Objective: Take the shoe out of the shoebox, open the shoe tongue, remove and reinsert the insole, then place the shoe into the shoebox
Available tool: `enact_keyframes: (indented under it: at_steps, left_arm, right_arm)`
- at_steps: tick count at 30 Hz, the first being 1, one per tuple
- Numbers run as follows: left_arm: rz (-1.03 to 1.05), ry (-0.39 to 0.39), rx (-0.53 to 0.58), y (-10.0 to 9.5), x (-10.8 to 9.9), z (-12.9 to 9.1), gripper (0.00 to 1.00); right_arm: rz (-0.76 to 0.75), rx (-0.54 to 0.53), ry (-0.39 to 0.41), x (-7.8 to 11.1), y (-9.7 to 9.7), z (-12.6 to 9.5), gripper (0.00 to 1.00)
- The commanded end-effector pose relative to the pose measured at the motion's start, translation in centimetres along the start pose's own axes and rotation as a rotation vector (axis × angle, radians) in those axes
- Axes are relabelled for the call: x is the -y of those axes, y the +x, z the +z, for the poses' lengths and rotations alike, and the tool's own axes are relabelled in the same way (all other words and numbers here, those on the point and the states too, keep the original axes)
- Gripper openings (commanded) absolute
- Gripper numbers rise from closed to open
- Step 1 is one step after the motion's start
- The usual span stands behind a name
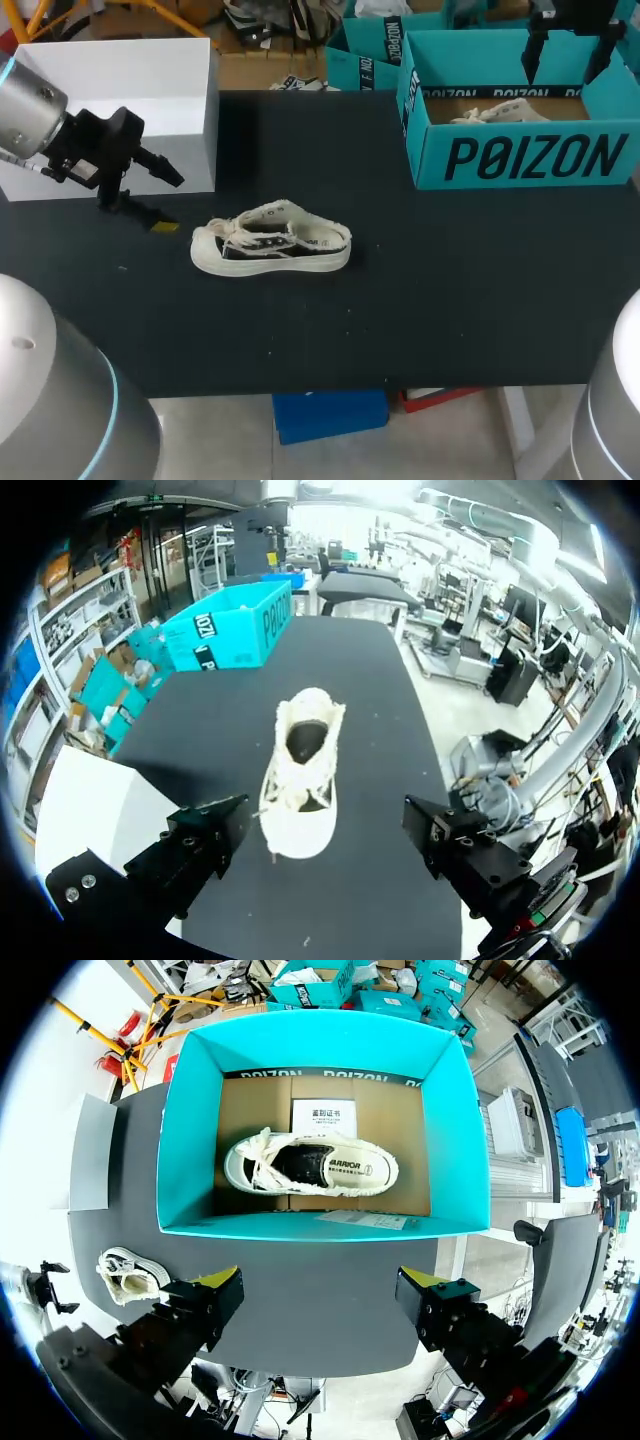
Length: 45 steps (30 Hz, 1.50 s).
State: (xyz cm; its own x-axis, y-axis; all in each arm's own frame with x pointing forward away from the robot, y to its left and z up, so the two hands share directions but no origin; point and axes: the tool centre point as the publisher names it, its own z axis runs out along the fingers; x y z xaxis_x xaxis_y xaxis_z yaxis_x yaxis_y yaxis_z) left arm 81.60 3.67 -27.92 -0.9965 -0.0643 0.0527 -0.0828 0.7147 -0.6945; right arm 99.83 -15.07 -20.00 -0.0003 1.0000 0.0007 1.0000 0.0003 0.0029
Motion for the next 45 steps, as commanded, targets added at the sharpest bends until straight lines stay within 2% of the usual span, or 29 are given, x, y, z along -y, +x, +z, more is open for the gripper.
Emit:
enact_keyframes:
  at_steps: [1, 10, 16, 45]
  left_arm:
    - [0.0, 0.119, 0.051, 0.5, -1.5, 0.6, 1.0]
    - [0.034, 0.198, 0.04, 0.4, -3.7, 1.9, 1.0]
    - [0.048, 0.207, 0.021, 0.3, -4.5, 2.3, 1.0]
    - [0.11, 0.196, -0.016, 0.4, -4.5, 1.7, 1.0]
  right_arm:
    - [0.0, 0.001, 0.001, -0.1, 0.0, 0.0, 1.0]
    - [0.0, 0.001, 0.001, -0.1, 0.0, 0.0, 1.0]
    - [0.0, 0.001, 0.001, -0.1, 0.0, 0.0, 1.0]
    - [0.0, 0.001, 0.001, -0.1, 0.0, 0.0, 1.0]
